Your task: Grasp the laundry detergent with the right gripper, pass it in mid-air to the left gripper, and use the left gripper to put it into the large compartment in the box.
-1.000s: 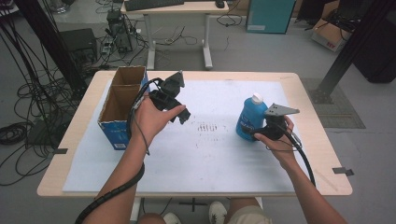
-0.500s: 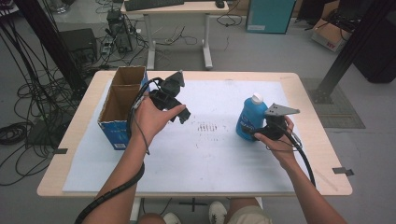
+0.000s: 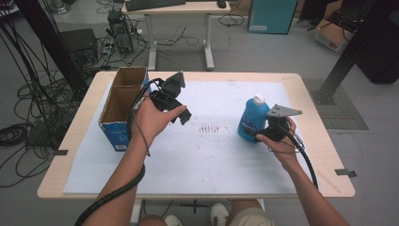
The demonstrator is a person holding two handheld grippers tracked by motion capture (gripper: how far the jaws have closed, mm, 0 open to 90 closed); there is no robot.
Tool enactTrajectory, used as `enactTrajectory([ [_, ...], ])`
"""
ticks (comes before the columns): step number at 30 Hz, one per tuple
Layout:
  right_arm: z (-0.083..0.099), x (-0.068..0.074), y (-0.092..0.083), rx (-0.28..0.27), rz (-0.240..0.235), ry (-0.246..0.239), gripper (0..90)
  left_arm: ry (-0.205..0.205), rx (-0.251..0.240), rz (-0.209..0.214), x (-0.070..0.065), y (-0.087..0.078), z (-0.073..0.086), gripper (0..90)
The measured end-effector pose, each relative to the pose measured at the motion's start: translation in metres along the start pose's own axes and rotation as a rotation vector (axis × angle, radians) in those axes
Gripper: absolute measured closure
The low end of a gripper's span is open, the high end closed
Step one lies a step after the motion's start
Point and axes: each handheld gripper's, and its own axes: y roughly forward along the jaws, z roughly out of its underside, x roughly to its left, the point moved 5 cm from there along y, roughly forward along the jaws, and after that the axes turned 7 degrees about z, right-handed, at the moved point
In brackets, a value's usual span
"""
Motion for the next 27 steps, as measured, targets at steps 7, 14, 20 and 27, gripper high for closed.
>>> enactTrajectory([
  [7,0.0003,-0.0006,0.0008,-0.002,0.001,-0.004,1.1,-0.001,-0.003,-0.002,0.0009,-0.0008,0.0002,5.1],
  [14,-0.0002,-0.0005,0.0006,-0.005,0.000,-0.006,1.1,0.003,-0.004,-0.007,0.0013,-0.0017,0.0003,5.1],
  [20,-0.0002,0.0002,0.0003,-0.005,-0.002,0.000,1.2,0.008,-0.002,-0.009,0.0011,-0.0008,0.0006,5.0],
  [27,-0.0001,-0.0001,0.0011,-0.007,-0.002,-0.004,1.3,0.004,-0.005,-0.009,0.0010,-0.0025,0.0004,5.1],
])
